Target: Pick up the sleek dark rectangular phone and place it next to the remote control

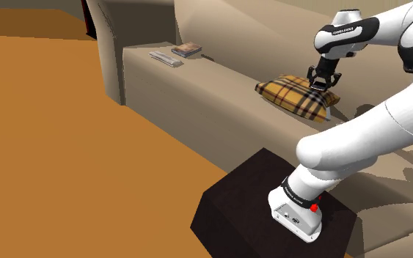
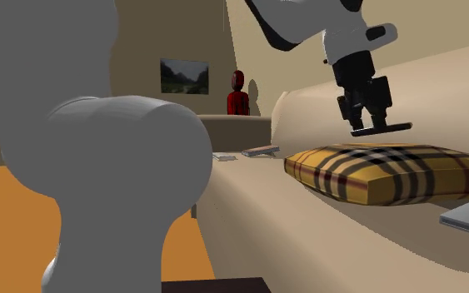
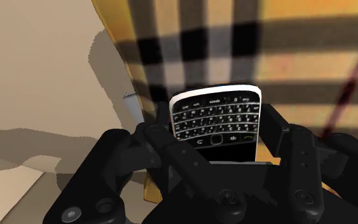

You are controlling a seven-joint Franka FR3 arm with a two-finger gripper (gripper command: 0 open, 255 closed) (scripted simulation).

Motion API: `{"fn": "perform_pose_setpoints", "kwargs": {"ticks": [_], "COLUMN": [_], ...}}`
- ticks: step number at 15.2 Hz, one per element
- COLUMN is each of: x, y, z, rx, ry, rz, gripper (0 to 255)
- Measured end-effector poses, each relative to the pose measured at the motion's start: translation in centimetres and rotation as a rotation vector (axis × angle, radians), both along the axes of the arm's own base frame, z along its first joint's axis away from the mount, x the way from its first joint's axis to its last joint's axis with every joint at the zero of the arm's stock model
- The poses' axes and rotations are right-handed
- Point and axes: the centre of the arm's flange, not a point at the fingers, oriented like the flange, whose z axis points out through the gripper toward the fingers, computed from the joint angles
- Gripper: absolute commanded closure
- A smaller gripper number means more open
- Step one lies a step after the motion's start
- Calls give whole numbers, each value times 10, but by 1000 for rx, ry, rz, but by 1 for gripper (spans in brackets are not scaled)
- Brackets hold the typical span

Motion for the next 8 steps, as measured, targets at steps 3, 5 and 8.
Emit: {"fn": "perform_pose_setpoints", "kwargs": {"ticks": [3,5,8], "x": [-38,-63,-98], "y": [-19,-28,-45], "z": [-7,-10,-14], "rx": [0,0,0], "ry": [0,0,0], "rz": [0,0,0], "gripper": [255,255,255]}}
